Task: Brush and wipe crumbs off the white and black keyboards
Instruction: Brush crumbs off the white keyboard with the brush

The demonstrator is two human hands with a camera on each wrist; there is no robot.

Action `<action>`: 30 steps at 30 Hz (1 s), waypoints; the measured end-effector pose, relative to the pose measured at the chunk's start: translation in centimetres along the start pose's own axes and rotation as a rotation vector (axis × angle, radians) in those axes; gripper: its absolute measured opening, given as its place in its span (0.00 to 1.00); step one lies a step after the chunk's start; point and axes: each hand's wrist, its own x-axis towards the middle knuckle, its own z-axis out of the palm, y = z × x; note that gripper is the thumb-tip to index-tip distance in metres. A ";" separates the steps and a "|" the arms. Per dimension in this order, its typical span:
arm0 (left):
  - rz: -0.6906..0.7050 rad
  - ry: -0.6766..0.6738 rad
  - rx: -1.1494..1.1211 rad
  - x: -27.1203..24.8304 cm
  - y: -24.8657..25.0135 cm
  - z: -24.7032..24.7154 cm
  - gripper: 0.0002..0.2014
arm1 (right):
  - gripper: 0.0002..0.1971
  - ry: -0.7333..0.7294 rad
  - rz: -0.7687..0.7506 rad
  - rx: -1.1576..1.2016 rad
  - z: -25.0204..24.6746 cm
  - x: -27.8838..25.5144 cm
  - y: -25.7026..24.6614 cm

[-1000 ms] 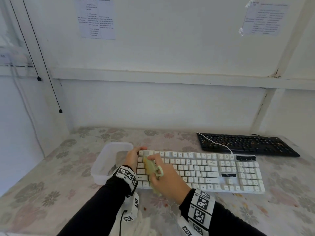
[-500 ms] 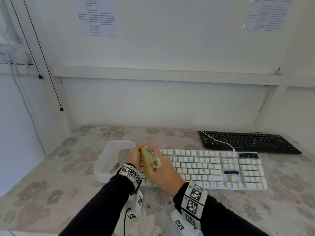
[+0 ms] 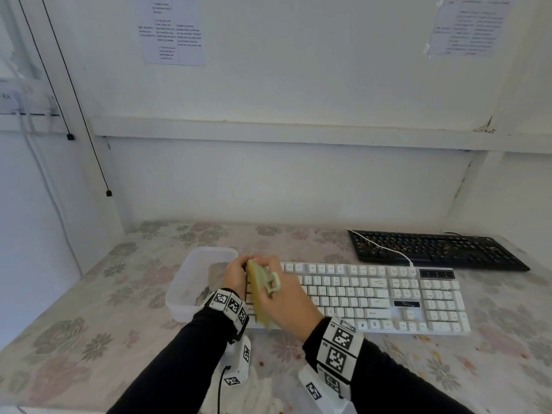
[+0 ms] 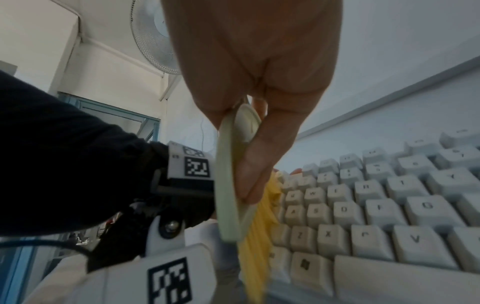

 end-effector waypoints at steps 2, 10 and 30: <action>-0.036 -0.005 -0.025 -0.1 0.1 0.0 0.14 | 0.18 -0.067 0.005 -0.053 0.3 -0.5 0.6; -0.074 -0.038 -0.102 -0.7 0.3 0.2 0.12 | 0.12 -0.118 0.091 -0.086 -2.1 -0.4 0.6; 0.173 0.071 0.119 -0.1 -0.1 0.9 0.13 | 0.18 0.137 -0.140 -0.015 -2.9 0.0 1.1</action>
